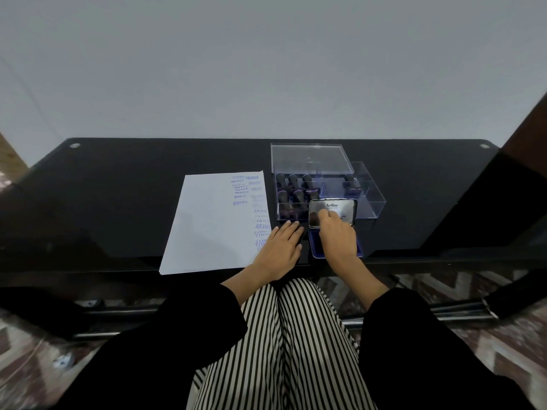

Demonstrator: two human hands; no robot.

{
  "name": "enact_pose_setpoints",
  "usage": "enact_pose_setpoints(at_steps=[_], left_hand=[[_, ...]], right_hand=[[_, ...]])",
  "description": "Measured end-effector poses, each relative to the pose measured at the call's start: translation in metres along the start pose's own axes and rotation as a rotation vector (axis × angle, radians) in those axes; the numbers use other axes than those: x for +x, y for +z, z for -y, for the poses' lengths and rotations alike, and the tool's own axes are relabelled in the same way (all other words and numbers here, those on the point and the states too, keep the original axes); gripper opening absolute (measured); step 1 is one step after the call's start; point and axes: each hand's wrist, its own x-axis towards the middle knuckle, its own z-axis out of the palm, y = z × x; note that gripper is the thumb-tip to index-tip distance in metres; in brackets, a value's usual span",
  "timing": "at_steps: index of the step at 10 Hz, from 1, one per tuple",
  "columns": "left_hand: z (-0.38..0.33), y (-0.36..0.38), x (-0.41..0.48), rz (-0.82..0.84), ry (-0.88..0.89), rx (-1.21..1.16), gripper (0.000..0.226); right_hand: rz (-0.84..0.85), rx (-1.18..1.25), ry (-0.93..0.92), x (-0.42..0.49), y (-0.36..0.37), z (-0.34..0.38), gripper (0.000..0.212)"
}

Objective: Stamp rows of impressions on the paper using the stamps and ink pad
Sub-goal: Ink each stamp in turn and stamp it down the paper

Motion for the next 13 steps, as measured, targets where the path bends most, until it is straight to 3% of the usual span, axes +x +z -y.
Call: enact_pose_setpoints(at_steps=[11,12,13], left_hand=[[0.001,0.001,0.002,0.023,-0.003,-0.004,0.050],[0.001,0.001,0.002,0.022,-0.004,0.002,0.050],[0.000,0.001,0.001,0.018,-0.006,0.006,0.050]], right_hand=[[-0.028,0.001,-0.013,0.010,0.006,0.002,0.014],[-0.127,0.014,-0.010,0.007,0.009,0.001,0.009],[-0.210,-0.016,-0.010,0.004,0.011,0.001,0.023]])
